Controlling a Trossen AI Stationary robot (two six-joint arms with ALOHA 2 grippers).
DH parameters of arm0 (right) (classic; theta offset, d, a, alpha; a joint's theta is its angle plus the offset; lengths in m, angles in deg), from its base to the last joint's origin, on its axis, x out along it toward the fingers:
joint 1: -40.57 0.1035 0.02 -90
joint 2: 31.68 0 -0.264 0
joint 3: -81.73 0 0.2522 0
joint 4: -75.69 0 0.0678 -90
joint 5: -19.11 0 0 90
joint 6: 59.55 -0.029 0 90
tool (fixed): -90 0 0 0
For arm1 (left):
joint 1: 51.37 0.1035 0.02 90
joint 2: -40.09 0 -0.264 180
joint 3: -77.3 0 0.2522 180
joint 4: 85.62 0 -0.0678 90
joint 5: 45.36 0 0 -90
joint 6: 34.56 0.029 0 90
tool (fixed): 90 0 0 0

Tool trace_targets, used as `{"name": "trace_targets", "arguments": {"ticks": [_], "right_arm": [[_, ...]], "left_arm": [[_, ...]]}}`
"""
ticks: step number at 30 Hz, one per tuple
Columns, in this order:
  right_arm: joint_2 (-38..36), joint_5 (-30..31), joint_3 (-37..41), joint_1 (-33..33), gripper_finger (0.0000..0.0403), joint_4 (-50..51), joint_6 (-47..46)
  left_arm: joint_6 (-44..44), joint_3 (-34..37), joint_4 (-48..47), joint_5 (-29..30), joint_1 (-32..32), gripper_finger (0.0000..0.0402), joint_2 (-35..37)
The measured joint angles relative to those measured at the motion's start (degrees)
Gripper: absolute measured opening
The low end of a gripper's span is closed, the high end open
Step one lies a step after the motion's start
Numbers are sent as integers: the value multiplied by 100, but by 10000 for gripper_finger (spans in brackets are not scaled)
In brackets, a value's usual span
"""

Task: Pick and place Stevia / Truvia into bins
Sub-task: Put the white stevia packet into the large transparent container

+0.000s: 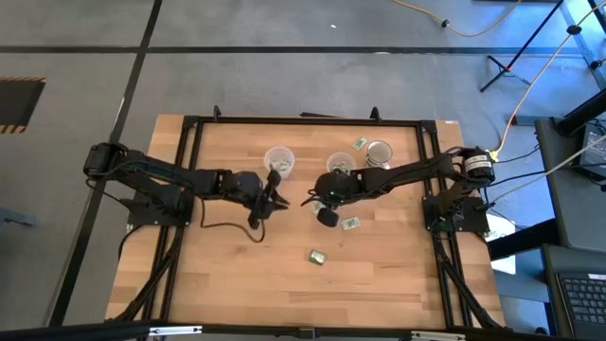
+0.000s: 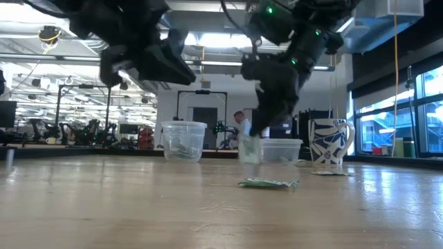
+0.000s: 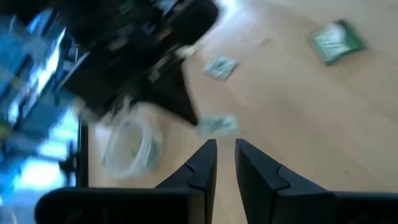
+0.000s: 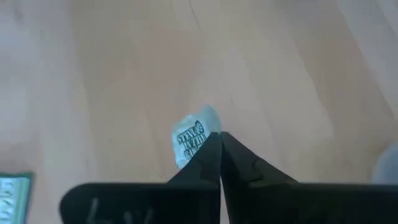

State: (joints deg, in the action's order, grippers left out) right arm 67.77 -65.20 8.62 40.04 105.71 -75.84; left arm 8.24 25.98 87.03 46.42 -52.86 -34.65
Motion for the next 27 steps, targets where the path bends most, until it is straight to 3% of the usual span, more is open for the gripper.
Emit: {"name": "trace_targets", "arguments": {"ticks": [7, 15, 20, 22, 27], "right_arm": [[-75, -156, -332, 0, 1, -42, 328], [-89, -658, -676, 35, 0, -75, 622], [-89, -857, -704, 38, 0, -64, 627], [-89, -847, -704, 50, 0, -67, 616], [-91, -837, -704, 167, 0, -260, 639]], "left_arm": [[1159, 2, 69, 535, -645, 74, -127], [835, 2, 407, 2107, -926, 112, -494], [1751, 2, 442, 1852, -1054, 122, -599], [1512, 2, 536, 1813, -1078, 122, -599], [-825, 2, 1007, 2313, -935, 122, -597]]}}
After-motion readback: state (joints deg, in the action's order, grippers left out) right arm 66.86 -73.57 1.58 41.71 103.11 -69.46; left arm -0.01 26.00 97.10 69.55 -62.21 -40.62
